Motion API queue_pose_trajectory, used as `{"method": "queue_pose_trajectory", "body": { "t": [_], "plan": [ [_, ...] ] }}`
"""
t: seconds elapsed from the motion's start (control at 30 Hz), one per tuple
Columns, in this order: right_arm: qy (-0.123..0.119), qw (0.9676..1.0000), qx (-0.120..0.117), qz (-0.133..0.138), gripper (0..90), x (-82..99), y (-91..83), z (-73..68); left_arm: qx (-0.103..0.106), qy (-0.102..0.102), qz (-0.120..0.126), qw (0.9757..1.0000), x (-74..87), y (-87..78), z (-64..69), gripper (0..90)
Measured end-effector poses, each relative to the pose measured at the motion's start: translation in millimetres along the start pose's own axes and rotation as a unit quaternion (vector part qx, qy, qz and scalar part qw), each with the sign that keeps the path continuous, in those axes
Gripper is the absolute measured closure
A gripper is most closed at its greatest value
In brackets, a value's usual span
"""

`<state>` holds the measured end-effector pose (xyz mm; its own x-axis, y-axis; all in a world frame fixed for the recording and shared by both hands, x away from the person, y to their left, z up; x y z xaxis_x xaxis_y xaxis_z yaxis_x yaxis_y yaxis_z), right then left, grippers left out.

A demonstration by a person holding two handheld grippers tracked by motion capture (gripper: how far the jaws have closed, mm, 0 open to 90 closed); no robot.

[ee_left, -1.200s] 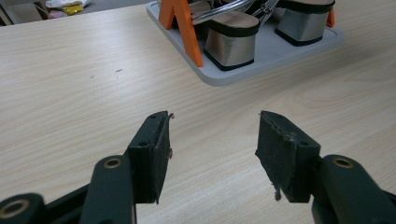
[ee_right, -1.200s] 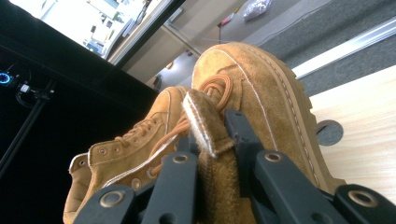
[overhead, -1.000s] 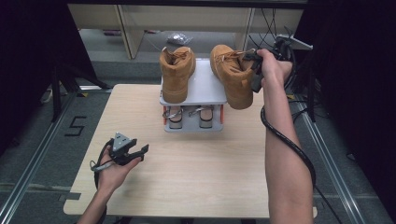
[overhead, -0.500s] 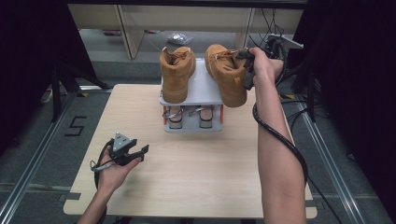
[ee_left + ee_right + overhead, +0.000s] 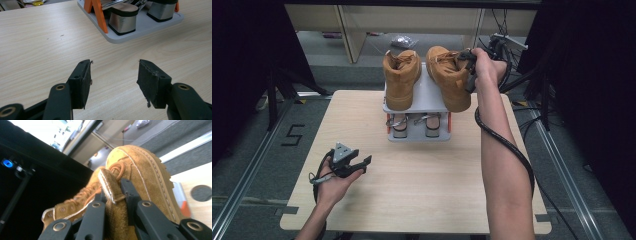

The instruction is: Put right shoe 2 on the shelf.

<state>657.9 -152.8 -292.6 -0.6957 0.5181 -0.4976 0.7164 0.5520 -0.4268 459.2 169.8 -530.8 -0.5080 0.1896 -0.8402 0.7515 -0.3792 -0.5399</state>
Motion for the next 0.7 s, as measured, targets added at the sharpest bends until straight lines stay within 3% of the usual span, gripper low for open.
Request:
{"method": "queue_pose_trajectory", "body": {
  "t": [0.27, 0.47, 0.7],
  "plan": [
    [0.018, 0.9998, -0.008, -0.001, 80.7, 1.1, 7.5, 0.7, -0.004, -0.001, -0.003, 1.0, 1.3, -0.2, -2.5, 43.8],
    [0.004, 0.9999, 0.009, 0.005, 69.4, -2.7, 11.7, 8.3, -0.004, -0.002, -0.003, 1.0, 1.3, -0.2, -2.8, 43.8],
    [-0.013, 0.9999, 0.003, -0.008, 52.4, 0.1, 10.4, 4.2, -0.004, 0.0, -0.003, 1.0, 1.9, 0.0, -2.3, 43.8]
  ]
}}
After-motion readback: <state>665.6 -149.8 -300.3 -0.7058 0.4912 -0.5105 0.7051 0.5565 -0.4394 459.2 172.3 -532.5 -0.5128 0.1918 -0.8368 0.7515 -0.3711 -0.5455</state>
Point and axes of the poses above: each handheld gripper's, and its own axes: y roughly forward along the jaws, x roughly out of its underside, z roughly to its right, the point moved 10 cm from there along y, roughly forward along the jaws, and after that the axes turned 3 degrees about -z, right-handed, at the moved point
